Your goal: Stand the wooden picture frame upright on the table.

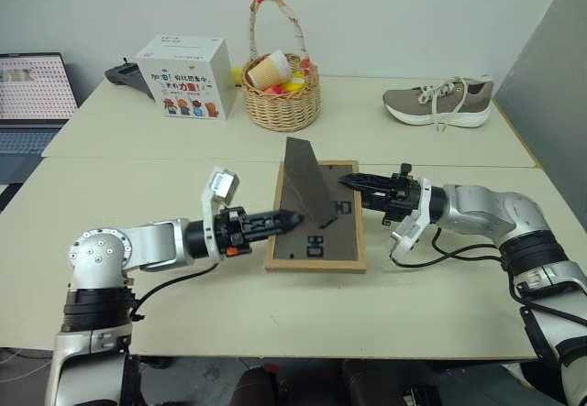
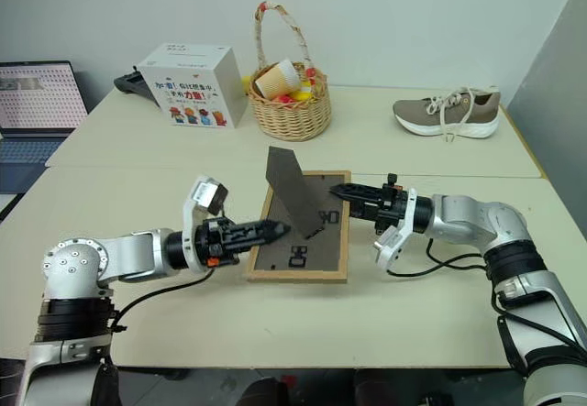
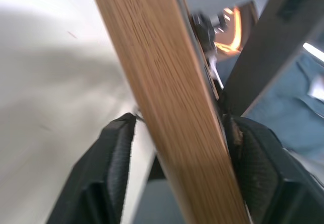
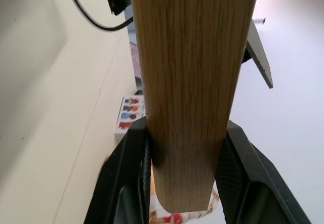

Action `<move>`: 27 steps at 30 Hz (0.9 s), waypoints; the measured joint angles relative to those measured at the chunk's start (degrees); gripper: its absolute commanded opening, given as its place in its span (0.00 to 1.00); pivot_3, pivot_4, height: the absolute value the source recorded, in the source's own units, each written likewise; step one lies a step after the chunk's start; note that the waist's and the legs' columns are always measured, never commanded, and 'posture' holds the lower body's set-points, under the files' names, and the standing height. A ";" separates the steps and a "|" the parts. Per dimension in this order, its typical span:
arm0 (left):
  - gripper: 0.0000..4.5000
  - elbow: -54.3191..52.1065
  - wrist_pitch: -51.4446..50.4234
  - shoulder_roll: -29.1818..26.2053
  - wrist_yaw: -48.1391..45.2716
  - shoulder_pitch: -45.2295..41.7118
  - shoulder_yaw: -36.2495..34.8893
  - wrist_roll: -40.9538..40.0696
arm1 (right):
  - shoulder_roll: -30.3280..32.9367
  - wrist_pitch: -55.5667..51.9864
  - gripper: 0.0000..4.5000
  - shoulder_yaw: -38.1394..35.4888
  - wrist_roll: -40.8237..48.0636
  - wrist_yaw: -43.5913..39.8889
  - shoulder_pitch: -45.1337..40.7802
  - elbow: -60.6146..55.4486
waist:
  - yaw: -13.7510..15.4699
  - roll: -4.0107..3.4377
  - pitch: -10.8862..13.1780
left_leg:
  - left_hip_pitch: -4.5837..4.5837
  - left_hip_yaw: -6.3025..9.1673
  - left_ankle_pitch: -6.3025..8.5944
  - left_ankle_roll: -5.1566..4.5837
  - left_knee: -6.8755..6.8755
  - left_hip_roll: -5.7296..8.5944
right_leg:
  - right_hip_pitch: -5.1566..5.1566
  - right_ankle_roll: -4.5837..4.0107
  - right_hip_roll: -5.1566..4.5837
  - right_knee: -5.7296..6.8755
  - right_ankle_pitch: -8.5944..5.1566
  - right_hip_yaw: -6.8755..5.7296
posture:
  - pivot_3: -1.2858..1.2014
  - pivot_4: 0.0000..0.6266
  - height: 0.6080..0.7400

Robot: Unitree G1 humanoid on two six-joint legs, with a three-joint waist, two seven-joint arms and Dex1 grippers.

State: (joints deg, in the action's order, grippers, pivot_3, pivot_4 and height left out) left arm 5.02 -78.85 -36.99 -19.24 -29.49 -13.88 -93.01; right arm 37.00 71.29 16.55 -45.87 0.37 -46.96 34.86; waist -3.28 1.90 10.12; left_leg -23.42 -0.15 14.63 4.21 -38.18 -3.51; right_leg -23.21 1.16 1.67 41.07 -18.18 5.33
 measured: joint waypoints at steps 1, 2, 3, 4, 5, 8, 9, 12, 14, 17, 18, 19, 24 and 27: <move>0.85 0.14 0.74 -0.86 0.04 -0.01 -0.57 0.75 | -0.34 -0.48 0.29 0.37 1.76 -0.95 0.01 1.17 | -0.08 0.00 0.00 | 0.00 0.00 0.00 0.00 0.01 -0.01 | 0.00 0.00 0.00 -0.01 0.00 0.01 | 0.52 0.24 1.00; 0.89 -0.12 1.18 -1.91 -0.12 0.08 -1.11 1.56 | -1.17 -1.12 0.29 0.78 4.36 -2.72 0.03 2.68 | -0.16 0.00 0.00 | 0.00 -0.01 0.00 0.00 0.02 -0.01 | 0.00 0.00 0.00 -0.02 0.00 0.01 | 0.52 0.24 1.00; 0.95 -1.42 2.20 -3.21 -0.43 0.56 -1.78 3.10 | -2.51 -2.61 0.29 1.85 8.32 -6.00 0.09 4.14 | -0.36 0.02 0.00 | 0.02 -0.02 0.00 0.00 0.04 -0.06 | 0.01 0.00 0.02 -0.04 0.00 0.02 | 0.52 0.24 1.00; 1.00 -4.83 4.44 -5.52 -1.37 2.08 -2.27 6.57 | -4.90 -6.32 0.29 3.39 15.41 -12.92 0.45 5.08 | -0.75 0.05 -0.01 | 0.03 -0.02 0.00 0.00 0.08 -0.09 | 0.01 -0.01 0.05 -0.05 0.01 0.03 | 0.52 0.24 1.00; 1.00 -8.11 6.71 -7.58 -2.08 3.36 -3.02 9.83 | -6.85 -10.16 0.29 4.24 21.15 -18.63 1.40 5.51 | -1.05 0.08 -0.02 | 0.08 0.01 0.00 0.00 0.12 -0.13 | 0.09 -0.02 0.07 -0.07 0.01 0.02 | 0.52 0.24 1.00; 1.00 -18.36 15.18 -12.46 -3.48 7.98 -3.76 22.41 | -13.35 -26.86 0.29 4.55 38.65 -34.04 3.68 4.96 | -1.25 -0.08 0.06 | 0.09 0.03 -0.03 0.04 0.15 -0.20 | 0.06 -0.02 -0.10 0.00 0.01 -0.01 | 0.52 0.24 1.00; 1.00 -21.93 18.06 -13.26 -3.78 9.90 -2.55 26.87 | -15.80 -36.23 0.29 2.85 45.39 -39.20 3.64 3.47 | -1.22 -0.09 0.07 | 0.09 0.03 -0.06 0.09 0.15 -0.21 | 0.10 -0.02 -0.15 -0.02 0.01 0.01 | 0.52 0.24 1.00; 1.00 -28.75 23.95 -12.49 -3.69 12.29 -1.54 34.05 | -20.01 -60.97 0.29 -1.06 60.68 -49.63 2.38 -1.73 | -0.52 -0.08 0.07 | 0.07 0.06 -0.07 0.09 0.12 -0.17 | 0.10 -0.02 -0.26 -0.02 0.01 -0.09 | 0.52 0.24 1.00; 1.00 -32.13 28.07 -11.19 -3.24 14.17 -1.54 38.46 | -22.13 -76.54 0.29 -3.01 67.88 -54.83 0.10 -2.59 | 0.01 -0.09 0.07 | 0.08 0.03 -0.06 0.07 0.14 -0.12 | 0.09 -0.02 -0.26 -0.04 0.01 -0.06 | 0.52 0.24 1.00; 1.00 -33.30 31.08 -9.52 -2.68 16.91 -0.87 43.12 | -22.92 -88.07 0.29 -3.56 70.61 -59.02 -2.20 -0.63 | 0.32 -0.09 0.06 | 0.06 0.01 0.07 -0.16 0.14 -0.03 | 0.06 -0.02 -0.21 -0.10 0.01 -0.08 | 0.52 0.24 1.00; 1.00 -33.33 31.80 -9.04 -2.67 17.69 -0.47 44.35 | -23.03 -90.86 0.29 -3.51 70.57 -60.24 -2.93 1.17 | 0.44 -0.09 0.06 | 0.06 0.00 0.08 -0.17 0.15 0.02 | 0.06 -0.01 -0.19 -0.11 0.01 -0.08 | 0.52 0.24 1.00; 1.00 -33.54 32.23 -8.56 -2.80 18.56 0.13 45.42 | -23.12 -93.39 0.29 -3.49 70.27 -61.48 -3.25 3.39 | 0.63 -0.08 0.06 | 0.02 -0.01 0.08 -0.18 0.14 0.02 | 0.04 -0.02 -0.18 -0.14 0.01 -0.11 | 0.52 0.24 1.00; 1.00 -34.32 33.39 -7.72 -4.11 20.64 0.42 47.85 | -23.52 -92.94 0.44 -3.53 67.32 -64.74 -3.35 6.71 | 0.61 -0.08 0.06 | -0.03 -0.06 0.10 -0.20 0.14 0.02 | -0.03 -0.01 -0.05 -0.14 0.01 -0.06 | 0.52 0.24 1.00; 1.00 -34.42 33.37 -7.59 -5.31 21.12 0.71 48.11 | -23.49 -92.15 0.56 -3.42 65.54 -66.47 -3.29 6.75 | 0.52 -0.08 0.06 | -0.03 -0.01 0.10 -0.20 0.15 -0.03 | -0.03 -0.01 0.08 -0.13 0.01 -0.09 | 0.52 0.24 1.00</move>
State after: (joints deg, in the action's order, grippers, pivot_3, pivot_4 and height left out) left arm -29.40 -45.48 -44.59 -24.55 -8.37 -13.17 -44.90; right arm 13.51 -20.86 13.13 19.67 -66.10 -50.24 41.61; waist -2.76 1.82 10.18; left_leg -23.45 -0.16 14.73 4.01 -38.04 -3.54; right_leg -23.25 1.15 1.75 40.95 -18.18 5.25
